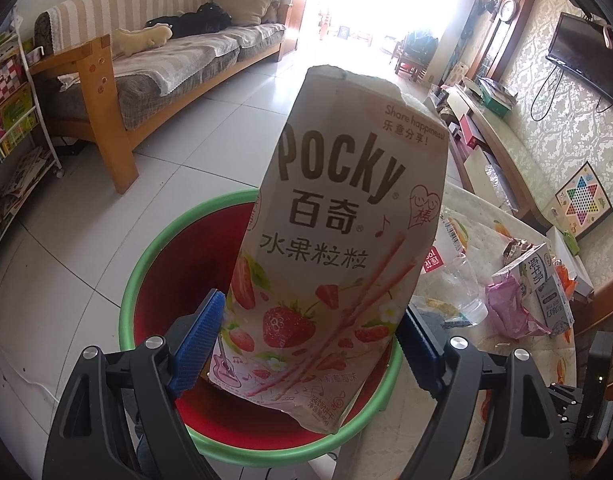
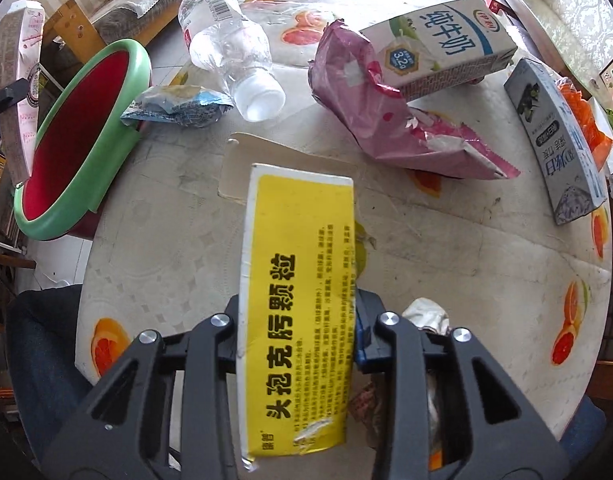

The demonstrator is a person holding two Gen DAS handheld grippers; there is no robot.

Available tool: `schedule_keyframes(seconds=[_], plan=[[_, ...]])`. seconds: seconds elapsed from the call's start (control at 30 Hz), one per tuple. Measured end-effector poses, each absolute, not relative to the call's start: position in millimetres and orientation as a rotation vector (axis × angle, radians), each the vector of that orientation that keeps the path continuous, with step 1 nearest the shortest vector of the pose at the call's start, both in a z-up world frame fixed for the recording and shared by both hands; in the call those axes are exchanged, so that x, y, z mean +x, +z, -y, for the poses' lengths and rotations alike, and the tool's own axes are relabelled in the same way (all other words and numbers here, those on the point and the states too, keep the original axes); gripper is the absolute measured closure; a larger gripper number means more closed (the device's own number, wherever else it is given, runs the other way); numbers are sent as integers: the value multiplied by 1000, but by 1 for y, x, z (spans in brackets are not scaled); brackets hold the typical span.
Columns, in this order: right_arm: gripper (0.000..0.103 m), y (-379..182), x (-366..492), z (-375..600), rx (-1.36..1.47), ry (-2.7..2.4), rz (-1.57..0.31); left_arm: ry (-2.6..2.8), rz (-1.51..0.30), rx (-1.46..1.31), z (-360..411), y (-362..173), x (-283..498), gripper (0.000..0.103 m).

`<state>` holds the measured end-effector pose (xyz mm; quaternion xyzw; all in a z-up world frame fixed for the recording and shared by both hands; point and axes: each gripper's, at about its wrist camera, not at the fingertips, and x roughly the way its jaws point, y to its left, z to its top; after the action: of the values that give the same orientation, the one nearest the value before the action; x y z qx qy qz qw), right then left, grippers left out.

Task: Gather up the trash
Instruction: 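Carry the Pocky bag and yellow carton over the red bin and release both, then move both open grippers back from the bin toward the table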

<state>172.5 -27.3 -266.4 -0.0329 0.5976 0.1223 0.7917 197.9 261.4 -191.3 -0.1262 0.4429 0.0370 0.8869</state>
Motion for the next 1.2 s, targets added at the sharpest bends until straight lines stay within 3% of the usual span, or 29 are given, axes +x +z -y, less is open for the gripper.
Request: schedule_keyframes(seconds=[0.53,0.8,0.93,1.03,1.2], plan=[[71,-155,180,-3,7,435,-1036,96,-870,-283,-277,-174,184,24],[71,-127,197,-44,-14,517,-957,102,-869,-281,-283,-172,187,23],[71,-123,204,-62,-23,551,-942,120,-878,-274,-287,-172,189,20],[71,-125,205,-74,-33,570,-937,149,-874,-285,-294,-171,187,8],[71,-129,209,-91,-49,602,-942,171,-868,-329,-311,-170,177,8]])
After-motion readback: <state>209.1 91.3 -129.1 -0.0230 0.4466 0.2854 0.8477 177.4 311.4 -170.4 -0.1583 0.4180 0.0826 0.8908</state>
